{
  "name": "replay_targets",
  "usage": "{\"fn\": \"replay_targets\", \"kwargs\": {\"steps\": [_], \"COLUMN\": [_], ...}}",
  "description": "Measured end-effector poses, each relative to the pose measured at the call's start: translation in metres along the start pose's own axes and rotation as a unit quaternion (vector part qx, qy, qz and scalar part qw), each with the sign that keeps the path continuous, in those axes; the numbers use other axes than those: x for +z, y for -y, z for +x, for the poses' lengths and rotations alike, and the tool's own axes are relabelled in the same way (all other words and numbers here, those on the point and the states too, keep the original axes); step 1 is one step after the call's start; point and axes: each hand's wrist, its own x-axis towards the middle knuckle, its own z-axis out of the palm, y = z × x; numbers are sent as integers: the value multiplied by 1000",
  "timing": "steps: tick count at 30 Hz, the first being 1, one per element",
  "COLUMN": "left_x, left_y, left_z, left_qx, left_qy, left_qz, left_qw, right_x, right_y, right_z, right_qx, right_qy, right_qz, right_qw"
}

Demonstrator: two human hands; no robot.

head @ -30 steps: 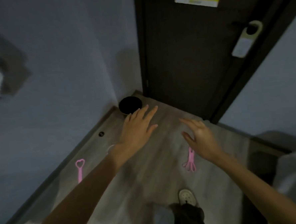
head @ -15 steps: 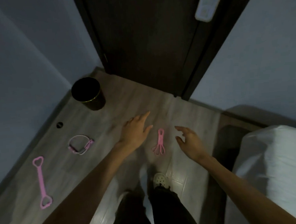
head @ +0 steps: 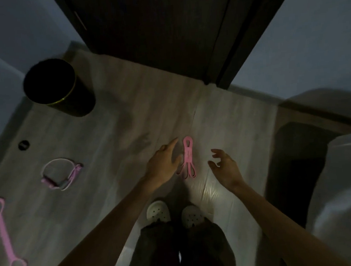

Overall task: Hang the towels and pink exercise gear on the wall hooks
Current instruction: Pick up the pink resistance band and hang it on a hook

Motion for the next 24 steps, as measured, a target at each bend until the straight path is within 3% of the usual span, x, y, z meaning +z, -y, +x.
{"fn": "replay_targets", "kwargs": {"steps": [6, 12, 19, 24], "left_x": [119, 214, 301, 332], "left_y": [89, 153, 197, 196], "left_z": [96, 179, 237, 243], "left_qx": [19, 71, 60, 21], "left_qy": [62, 73, 36, -29], "left_qz": [-9, 14, -123, -233], "left_qw": [998, 995, 990, 972], "right_x": [103, 188, 249, 270], "right_y": [-82, -149, -185, -202], "right_z": [113, 212, 273, 291], "right_qx": [27, 17, -54, -43], "right_qy": [-5, -6, 4, -22], "right_qz": [64, 70, 97, 147], "right_qw": [998, 997, 994, 988]}}
